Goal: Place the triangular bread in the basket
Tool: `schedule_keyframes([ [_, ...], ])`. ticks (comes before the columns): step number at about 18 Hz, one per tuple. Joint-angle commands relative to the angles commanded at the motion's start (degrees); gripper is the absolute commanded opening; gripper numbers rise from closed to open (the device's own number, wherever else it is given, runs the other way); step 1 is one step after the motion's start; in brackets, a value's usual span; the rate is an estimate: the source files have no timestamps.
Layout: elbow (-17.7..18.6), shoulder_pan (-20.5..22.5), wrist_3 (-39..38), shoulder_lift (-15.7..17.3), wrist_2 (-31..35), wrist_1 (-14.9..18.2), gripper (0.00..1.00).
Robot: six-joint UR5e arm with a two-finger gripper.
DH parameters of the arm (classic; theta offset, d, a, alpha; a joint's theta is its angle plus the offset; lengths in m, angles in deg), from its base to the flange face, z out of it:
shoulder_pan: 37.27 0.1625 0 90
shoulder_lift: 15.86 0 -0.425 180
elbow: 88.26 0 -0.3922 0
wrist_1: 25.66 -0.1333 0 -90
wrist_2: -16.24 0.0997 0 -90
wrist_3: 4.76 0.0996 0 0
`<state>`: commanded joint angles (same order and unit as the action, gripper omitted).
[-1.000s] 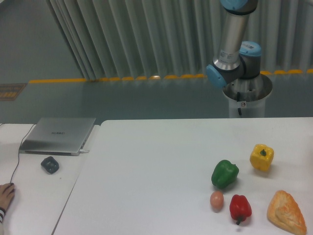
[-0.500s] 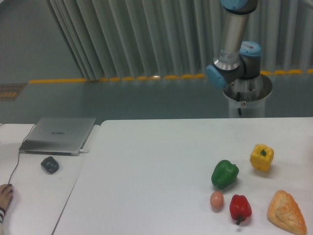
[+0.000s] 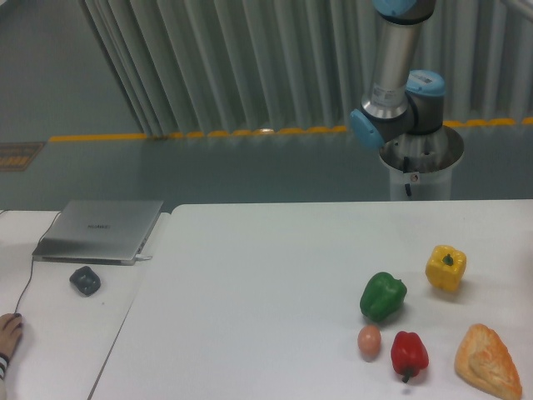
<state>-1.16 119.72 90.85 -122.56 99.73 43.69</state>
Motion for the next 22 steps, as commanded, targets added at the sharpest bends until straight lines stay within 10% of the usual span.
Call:
schedule_keyframes([
  [22, -1.2, -12.6, -59.6, -10.0, -0.9, -12.2, 1.0],
])
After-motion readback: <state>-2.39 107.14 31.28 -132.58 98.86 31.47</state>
